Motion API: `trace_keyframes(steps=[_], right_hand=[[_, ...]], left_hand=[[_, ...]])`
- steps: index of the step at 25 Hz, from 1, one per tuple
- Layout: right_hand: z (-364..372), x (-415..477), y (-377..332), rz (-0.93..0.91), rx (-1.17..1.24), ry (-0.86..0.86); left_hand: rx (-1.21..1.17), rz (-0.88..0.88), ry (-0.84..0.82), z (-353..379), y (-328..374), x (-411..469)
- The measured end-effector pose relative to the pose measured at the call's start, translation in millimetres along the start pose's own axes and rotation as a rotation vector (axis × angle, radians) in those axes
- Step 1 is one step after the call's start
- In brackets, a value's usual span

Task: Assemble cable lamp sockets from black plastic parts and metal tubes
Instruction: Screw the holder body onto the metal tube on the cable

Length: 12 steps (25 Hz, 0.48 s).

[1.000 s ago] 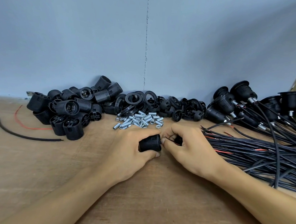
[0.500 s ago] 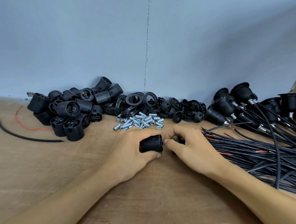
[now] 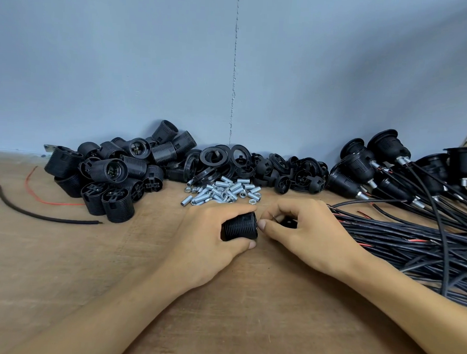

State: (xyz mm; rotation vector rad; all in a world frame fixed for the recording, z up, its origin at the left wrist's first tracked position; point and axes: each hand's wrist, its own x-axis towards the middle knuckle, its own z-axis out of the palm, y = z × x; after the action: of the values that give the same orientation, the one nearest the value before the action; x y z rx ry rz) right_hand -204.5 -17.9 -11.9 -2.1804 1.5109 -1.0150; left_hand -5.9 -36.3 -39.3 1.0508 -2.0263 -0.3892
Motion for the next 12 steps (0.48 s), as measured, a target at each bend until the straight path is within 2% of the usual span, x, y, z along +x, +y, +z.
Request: trace_keyframes(steps=[12], right_hand=[[-2.8,1.0,3.8,-0.005,0.016,-0.062]], left_hand=[[-0.023,-0.015,-0.035,-1.1,1.6,0.6]])
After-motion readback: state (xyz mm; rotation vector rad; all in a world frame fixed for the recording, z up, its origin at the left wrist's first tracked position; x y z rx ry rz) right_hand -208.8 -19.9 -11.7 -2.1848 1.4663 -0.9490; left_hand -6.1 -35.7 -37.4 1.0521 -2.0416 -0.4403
